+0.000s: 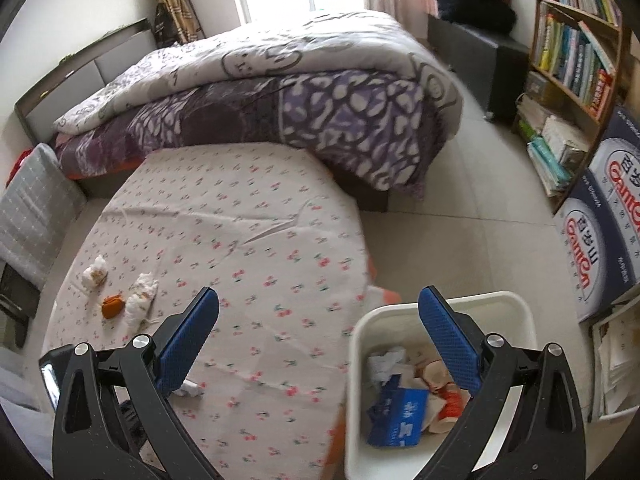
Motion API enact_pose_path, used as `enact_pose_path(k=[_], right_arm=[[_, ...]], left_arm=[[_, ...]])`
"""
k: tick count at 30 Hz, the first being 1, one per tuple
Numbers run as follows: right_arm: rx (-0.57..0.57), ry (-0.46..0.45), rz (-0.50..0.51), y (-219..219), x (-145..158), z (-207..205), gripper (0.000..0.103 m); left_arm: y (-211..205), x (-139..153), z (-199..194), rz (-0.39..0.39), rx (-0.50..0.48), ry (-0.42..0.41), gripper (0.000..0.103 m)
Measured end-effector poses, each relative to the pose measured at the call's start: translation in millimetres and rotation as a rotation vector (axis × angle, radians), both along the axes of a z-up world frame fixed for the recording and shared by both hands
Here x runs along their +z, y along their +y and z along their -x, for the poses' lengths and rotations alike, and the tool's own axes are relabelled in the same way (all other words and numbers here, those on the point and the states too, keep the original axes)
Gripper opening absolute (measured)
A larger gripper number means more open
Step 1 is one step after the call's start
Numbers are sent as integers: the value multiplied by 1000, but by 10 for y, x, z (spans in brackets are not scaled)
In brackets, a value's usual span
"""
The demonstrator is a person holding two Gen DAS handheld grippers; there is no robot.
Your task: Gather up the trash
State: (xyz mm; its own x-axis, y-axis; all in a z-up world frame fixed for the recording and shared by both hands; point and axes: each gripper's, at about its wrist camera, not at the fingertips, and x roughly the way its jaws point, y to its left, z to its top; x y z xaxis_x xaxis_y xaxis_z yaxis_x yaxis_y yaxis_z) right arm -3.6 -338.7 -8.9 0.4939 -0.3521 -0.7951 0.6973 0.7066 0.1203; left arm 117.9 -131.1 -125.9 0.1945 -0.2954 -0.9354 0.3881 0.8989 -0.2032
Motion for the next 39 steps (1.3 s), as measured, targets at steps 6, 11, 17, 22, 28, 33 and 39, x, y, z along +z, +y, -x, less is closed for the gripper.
enact_pose_path(k=[6, 11, 17, 22, 28, 33, 39], right_arm=[[34, 3, -4, 149, -35, -161, 96], [34, 14, 4, 129, -44, -156, 96], [-3, -25, -64, -18, -22, -105, 96], [7, -36, -64, -9, 7, -119, 96], [13, -22, -60, -12, -2, -108, 96], [10, -22, -82, -21, -35, -149, 96], [32, -21, -96, 125, -99, -325, 96]], left_arm=[[154, 137, -73, -12, 50, -55, 14], [246, 108, -146, 19, 140, -4, 81], [563, 202, -374, 123, 244, 48, 81], [490, 187, -335, 103, 279, 46, 81], [143, 20, -251, -55, 293, 8, 58], [111, -7, -278, -45, 271, -19, 36], [408, 82, -389, 98, 219, 35, 24]])
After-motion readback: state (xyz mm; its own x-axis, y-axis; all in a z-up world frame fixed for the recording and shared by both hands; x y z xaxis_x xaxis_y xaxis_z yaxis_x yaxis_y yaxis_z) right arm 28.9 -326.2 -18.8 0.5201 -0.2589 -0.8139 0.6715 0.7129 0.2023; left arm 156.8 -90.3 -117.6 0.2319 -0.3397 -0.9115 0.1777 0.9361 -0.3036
